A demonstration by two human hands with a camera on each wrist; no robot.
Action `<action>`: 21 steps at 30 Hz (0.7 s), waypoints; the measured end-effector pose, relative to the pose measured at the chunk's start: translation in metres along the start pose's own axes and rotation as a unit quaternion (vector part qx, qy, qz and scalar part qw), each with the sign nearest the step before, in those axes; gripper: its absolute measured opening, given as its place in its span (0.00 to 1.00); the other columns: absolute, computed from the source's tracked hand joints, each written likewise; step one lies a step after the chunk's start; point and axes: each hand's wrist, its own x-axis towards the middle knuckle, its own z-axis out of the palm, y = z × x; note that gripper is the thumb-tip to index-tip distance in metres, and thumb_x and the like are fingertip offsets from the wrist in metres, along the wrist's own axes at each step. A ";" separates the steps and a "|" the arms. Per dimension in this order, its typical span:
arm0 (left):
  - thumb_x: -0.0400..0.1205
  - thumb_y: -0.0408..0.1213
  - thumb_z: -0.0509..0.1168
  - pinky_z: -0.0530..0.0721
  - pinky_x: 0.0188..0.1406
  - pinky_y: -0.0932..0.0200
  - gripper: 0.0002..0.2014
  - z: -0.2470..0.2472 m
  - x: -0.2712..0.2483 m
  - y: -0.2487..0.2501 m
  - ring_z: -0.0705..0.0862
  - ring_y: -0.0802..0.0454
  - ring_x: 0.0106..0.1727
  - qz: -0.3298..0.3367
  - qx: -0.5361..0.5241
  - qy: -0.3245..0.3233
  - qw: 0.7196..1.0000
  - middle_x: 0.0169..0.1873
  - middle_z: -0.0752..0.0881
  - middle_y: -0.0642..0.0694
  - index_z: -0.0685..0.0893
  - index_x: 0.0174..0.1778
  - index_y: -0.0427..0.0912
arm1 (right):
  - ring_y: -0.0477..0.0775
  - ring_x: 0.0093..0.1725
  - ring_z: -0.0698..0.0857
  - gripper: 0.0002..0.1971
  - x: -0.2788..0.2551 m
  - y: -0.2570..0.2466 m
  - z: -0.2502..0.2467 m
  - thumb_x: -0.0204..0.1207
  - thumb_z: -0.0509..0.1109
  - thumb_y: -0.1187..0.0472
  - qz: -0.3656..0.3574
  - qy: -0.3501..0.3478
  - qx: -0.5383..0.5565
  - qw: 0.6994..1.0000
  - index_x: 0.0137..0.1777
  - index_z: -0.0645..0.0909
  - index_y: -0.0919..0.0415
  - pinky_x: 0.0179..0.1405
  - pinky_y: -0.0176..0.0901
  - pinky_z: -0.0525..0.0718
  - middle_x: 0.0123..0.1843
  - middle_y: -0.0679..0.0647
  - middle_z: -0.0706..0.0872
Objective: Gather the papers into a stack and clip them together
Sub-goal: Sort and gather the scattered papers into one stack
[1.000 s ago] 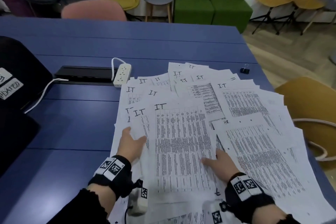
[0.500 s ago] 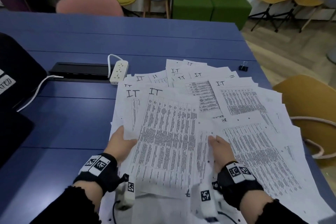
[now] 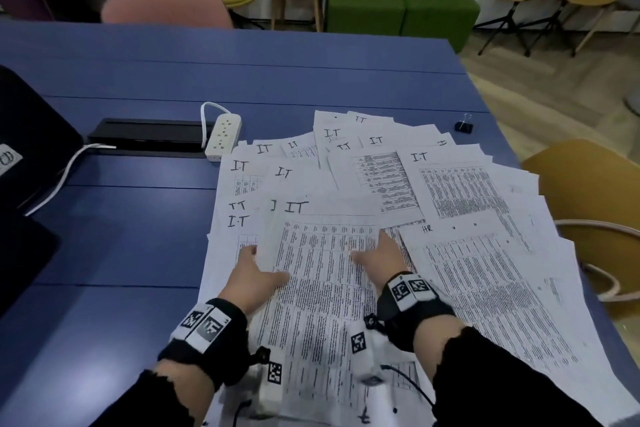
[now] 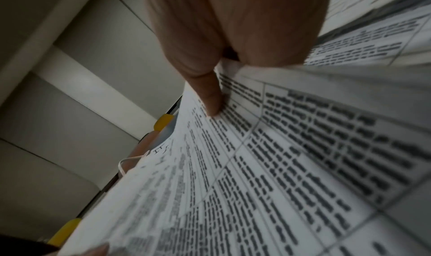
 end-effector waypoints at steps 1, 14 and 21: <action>0.71 0.30 0.77 0.83 0.63 0.39 0.28 -0.001 0.002 -0.001 0.87 0.41 0.57 -0.005 -0.011 0.000 1.000 0.56 0.87 0.42 0.72 0.65 0.41 | 0.61 0.76 0.71 0.30 -0.002 -0.002 0.000 0.78 0.68 0.68 -0.009 0.000 0.001 1.000 0.78 0.64 0.66 0.71 0.47 0.70 0.77 0.60 0.71; 0.76 0.30 0.72 0.85 0.43 0.51 0.08 -0.057 0.005 -0.018 0.86 0.42 0.44 0.021 0.035 0.186 0.982 0.43 0.88 0.42 0.85 0.50 0.43 | 0.52 0.55 0.83 0.22 -0.014 0.037 0.005 0.73 0.73 0.59 0.010 -0.032 -0.007 0.999 0.65 0.75 0.63 0.64 0.51 0.82 0.56 0.54 0.84; 0.79 0.29 0.70 0.82 0.40 0.58 0.12 -0.041 -0.005 -0.024 0.87 0.49 0.46 0.068 -0.008 0.129 0.989 0.48 0.88 0.45 0.83 0.57 0.43 | 0.52 0.68 0.76 0.24 -0.019 0.017 0.031 0.84 0.59 0.56 -0.012 -0.096 -0.094 0.991 0.78 0.61 0.59 0.67 0.46 0.71 0.69 0.50 0.74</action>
